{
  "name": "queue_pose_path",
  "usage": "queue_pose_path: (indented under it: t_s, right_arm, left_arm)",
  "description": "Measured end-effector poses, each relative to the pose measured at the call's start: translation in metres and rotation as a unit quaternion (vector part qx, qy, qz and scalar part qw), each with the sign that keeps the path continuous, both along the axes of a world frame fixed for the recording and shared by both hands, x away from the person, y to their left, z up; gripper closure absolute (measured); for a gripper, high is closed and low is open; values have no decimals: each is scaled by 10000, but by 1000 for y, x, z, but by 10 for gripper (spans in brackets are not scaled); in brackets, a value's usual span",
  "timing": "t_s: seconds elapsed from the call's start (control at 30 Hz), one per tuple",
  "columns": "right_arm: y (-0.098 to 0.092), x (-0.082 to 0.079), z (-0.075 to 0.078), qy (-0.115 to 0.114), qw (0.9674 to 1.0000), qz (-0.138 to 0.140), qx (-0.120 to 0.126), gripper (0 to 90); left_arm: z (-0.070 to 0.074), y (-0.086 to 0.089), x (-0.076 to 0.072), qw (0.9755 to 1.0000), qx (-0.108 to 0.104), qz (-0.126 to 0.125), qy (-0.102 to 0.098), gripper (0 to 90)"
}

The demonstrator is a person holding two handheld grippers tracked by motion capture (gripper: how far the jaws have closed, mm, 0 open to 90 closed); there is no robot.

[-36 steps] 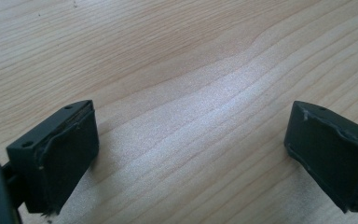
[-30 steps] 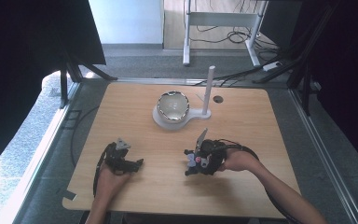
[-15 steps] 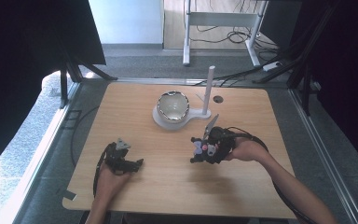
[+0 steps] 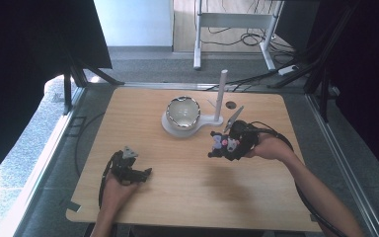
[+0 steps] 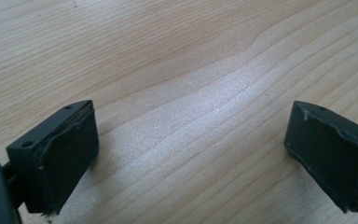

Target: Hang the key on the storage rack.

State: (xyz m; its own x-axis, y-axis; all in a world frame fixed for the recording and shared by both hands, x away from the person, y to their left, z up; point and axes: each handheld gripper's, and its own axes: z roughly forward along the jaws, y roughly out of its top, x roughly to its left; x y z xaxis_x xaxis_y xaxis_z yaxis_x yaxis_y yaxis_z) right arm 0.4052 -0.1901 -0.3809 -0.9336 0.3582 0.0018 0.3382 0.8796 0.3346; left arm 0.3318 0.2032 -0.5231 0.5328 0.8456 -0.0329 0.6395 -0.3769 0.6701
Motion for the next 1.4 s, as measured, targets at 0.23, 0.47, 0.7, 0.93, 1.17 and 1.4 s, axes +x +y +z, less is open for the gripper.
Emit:
queue_pose_path:
  t_s: [0.23,0.47,0.7,0.93,1.17,1.4]
  right_arm:
    - [-14,13,16,-43,9995,-316,55,300]
    - [-21,25,29,-118,9986,-502,86,301]
    - [-24,32,37,-166,9982,-572,54,302]
    - [-30,43,47,-253,9971,-721,-8,303]
    - [-36,54,56,-315,9956,-888,-2,303]
    - [-40,62,63,-358,9943,-1007,-6,303]
  left_arm:
    - [0,0,0,10000,6,-5,1,28]
    - [0,0,0,10000,7,-3,-5,29]
    - [0,0,0,10000,8,-4,-5,29]
    - [0,0,0,10000,5,-5,0,29]
    - [0,0,0,10000,2,-2,0,29]
    - [0,0,0,10000,1,-5,7,29]
